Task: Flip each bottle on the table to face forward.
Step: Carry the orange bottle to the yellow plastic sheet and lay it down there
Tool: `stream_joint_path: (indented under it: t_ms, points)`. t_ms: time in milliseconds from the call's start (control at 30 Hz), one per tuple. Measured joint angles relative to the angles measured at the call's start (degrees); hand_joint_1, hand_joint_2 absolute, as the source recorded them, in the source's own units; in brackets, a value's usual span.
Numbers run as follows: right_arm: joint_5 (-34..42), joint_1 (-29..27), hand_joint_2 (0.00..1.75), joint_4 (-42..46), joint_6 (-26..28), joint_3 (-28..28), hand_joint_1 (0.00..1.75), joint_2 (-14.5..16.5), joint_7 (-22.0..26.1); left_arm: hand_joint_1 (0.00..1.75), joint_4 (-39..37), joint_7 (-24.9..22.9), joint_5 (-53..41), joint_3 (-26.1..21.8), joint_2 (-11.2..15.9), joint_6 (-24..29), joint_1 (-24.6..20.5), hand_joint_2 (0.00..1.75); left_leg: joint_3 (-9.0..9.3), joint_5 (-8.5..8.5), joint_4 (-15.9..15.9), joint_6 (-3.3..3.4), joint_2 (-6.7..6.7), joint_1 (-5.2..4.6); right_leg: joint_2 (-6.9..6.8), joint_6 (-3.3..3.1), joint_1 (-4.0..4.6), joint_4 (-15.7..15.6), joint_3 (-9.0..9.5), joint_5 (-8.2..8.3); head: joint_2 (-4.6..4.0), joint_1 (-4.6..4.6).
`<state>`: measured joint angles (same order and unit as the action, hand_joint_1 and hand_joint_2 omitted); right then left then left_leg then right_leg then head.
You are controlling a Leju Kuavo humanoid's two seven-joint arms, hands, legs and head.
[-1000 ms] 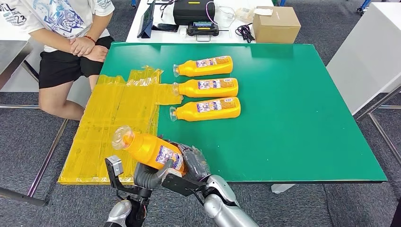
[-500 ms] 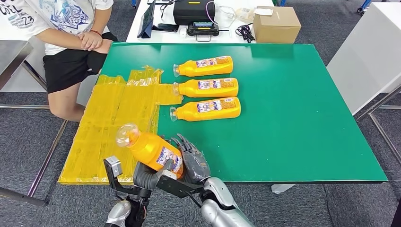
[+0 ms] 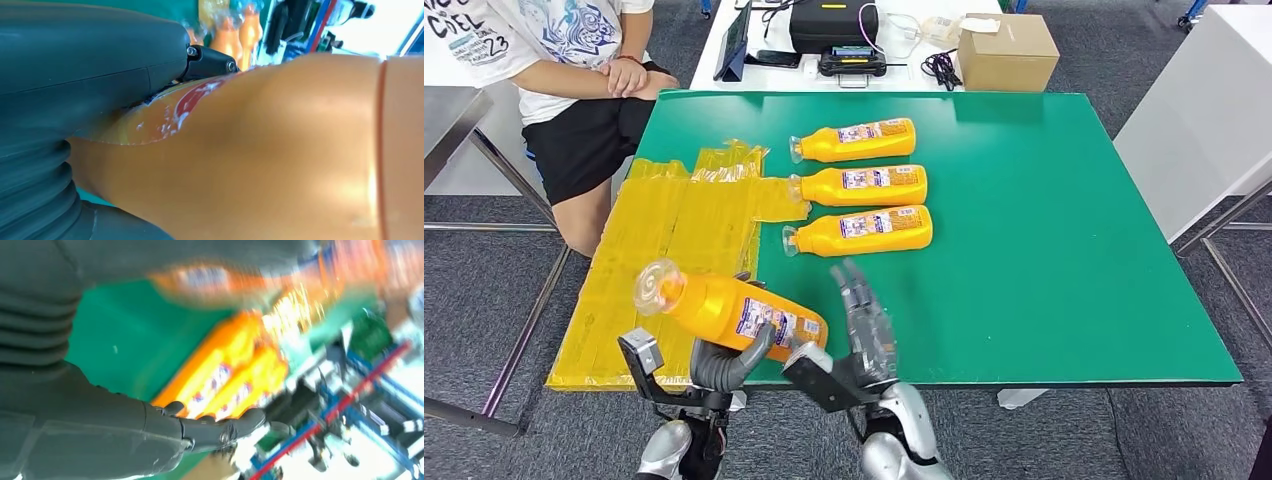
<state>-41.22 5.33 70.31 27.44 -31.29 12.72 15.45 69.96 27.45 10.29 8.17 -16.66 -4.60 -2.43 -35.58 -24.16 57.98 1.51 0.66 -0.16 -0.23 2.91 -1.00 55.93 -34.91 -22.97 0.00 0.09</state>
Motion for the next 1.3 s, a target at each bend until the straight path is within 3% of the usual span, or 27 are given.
stream_joint_path:
  t_ms: [167, 467, 533, 667, 900, 967, 1067, 1133, 1200, 1300]
  points:
    - [4.6, -3.3, 0.00, 8.9, 0.9, 0.5, 0.00, -0.1, 7.3, 1.75, 0.1, 3.0, -5.3, -0.9, 0.2, 6.4, -0.6, 1.75, -0.01, 0.00, 0.0, 0.00, 0.01, 0.00, 0.00, 0.00, 0.00, 0.0, 0.00, 0.00, 0.00, 0.00]
    - [5.4, -5.7, 0.00, 17.0, 1.7, 0.3, 0.00, -0.1, 8.5, 1.75, 0.1, 4.0, -7.7, -1.6, 0.3, 9.0, -1.8, 1.75, 0.01, 0.00, 0.0, 0.00, 0.00, 0.00, 0.00, 0.00, 0.00, 0.0, 0.01, 0.00, 0.00, 0.00]
    - [7.2, -6.0, 0.00, 18.4, 3.0, 0.2, 0.00, -0.1, 10.6, 1.75, 0.1, 5.5, -11.8, -1.6, 0.4, 13.6, -2.2, 1.75, 0.00, 0.01, 0.0, 0.00, 0.01, 0.00, 0.00, 0.00, 0.00, 0.0, 0.01, 0.00, 0.00, 0.01]
    - [14.0, -6.2, 0.00, 22.7, 4.0, -0.3, 0.00, -0.1, 13.6, 1.75, -0.1, 8.5, -25.0, -2.2, 1.2, 28.1, -5.1, 1.75, 0.00, 0.01, 0.0, 0.00, 0.01, 0.01, 0.00, 0.00, 0.01, 0.0, 0.02, 0.00, 0.00, 0.01]
    - [22.6, -5.1, 0.00, 23.2, -1.9, 0.0, 0.00, -0.1, 14.3, 1.75, -5.0, 8.9, -38.5, -5.6, 3.6, 38.5, -11.1, 1.75, 0.03, 0.04, 0.0, -0.02, -0.02, 0.03, 0.00, -0.01, 0.01, 0.0, 0.02, 0.01, 0.00, 0.01]
    - [23.9, -4.4, 0.00, 22.7, -3.0, 0.1, 0.00, -0.1, 14.4, 1.75, -7.0, 7.0, -50.0, -7.3, 4.2, 41.9, -12.9, 1.75, 0.02, 0.05, 0.0, -0.02, -0.02, 0.03, 0.00, -0.01, 0.01, 0.0, 0.03, 0.01, 0.00, 0.01]
    - [25.5, -3.2, 0.00, 21.9, -4.5, 0.2, 0.00, -0.1, 14.5, 1.75, -8.6, 2.2, -78.3, -13.0, 4.7, 44.1, -16.0, 1.75, 0.02, 0.05, 0.0, -0.02, -0.03, 0.03, 0.01, -0.01, 0.01, 0.0, 0.03, 0.02, 0.00, 0.02]
    - [26.2, -2.5, 0.00, 21.3, -5.2, 0.2, 0.00, -0.1, 14.5, 1.75, -9.4, -3.0, -92.4, -16.0, 5.6, 44.3, -18.1, 1.75, 0.02, 0.06, 0.0, -0.03, -0.07, 0.03, 0.01, -0.05, 0.01, 0.0, 0.01, 0.05, 0.00, 0.02]
    - [26.7, -2.1, 0.00, 20.6, -5.6, 0.2, 0.00, 0.0, 14.5, 1.75, -11.2, -10.1, -98.1, -16.6, 7.3, 44.4, -20.2, 1.75, 0.03, 0.06, 0.0, -0.04, -0.09, 0.03, 0.02, -0.13, 0.03, 0.0, -0.02, 0.10, 0.00, 0.01]
    - [27.2, -1.7, 0.00, 20.0, -6.2, 0.1, 0.00, 0.1, 14.4, 1.75, -15.9, -20.4, -99.1, -13.2, 10.9, 44.4, -23.5, 1.75, 0.03, 0.10, 0.0, -0.08, -0.06, 0.07, 0.01, -0.16, 0.05, 0.0, -0.03, 0.12, 0.00, 0.00]
